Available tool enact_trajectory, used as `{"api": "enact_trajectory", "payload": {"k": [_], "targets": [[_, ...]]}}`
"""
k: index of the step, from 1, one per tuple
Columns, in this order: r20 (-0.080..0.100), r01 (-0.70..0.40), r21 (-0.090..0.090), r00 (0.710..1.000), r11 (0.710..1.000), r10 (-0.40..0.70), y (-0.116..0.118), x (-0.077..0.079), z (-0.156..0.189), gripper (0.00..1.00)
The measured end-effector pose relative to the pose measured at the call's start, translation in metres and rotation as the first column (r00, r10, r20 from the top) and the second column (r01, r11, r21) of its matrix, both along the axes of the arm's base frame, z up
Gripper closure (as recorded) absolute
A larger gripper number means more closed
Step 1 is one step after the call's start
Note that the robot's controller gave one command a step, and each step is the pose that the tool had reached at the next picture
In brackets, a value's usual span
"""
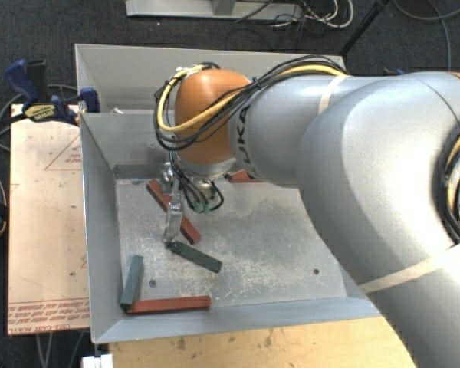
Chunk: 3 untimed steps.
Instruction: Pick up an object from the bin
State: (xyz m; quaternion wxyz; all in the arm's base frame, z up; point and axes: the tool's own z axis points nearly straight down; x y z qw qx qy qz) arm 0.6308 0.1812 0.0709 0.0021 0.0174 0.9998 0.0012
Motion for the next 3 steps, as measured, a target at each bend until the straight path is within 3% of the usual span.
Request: {"api": "enact_trajectory", "payload": {"k": [1,2,3], "targets": [[-0.008,0.024,0.000,1.000,1.000,-0.024,-0.030,0.022,-0.001,0.00],[-0.001,0.022,0.000,1.000,1.000,-0.022,-0.029,0.023,0.000,1.00],[0.009,0.000,-0.002,1.000,1.000,0.000,-0.086,0.021,0.140,1.00]]}}
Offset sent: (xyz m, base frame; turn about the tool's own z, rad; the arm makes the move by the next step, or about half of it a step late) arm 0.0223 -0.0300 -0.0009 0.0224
